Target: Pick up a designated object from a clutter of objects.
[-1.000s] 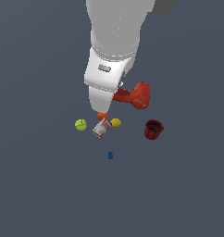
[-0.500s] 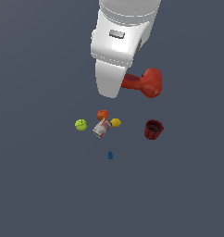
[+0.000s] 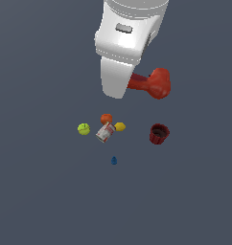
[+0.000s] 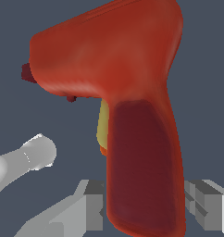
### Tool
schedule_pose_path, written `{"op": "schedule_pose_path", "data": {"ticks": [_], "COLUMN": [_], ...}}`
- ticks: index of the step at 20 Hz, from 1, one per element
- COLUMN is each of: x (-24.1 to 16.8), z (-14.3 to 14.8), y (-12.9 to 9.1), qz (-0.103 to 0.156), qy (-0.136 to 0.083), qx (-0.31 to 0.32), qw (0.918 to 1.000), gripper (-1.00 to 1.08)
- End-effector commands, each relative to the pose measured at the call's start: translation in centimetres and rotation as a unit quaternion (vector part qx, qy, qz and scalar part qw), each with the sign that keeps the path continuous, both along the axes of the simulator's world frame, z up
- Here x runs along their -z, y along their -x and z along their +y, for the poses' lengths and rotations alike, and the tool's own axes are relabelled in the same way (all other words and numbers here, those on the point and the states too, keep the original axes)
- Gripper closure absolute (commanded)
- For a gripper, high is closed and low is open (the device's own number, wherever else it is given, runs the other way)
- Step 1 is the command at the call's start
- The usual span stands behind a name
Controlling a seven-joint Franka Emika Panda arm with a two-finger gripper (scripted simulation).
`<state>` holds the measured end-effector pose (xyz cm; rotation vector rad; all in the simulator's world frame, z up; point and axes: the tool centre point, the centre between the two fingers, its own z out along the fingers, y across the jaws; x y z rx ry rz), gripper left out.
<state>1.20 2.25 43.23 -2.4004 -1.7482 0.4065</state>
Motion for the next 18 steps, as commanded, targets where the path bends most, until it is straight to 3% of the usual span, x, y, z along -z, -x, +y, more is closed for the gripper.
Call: {"op": "schedule_pose_path", "data": {"ticks": [1, 18], "x": [-0.4, -3.4], "z": [0.0, 0.2], "y": [-0.1, -0.8], "qz": [-0.002, -0.002], "qy": [0.000, 0.000], "qx": [0.000, 0.000], "qw": [1.0000, 1.0000], "gripper": [1.08, 1.08]}}
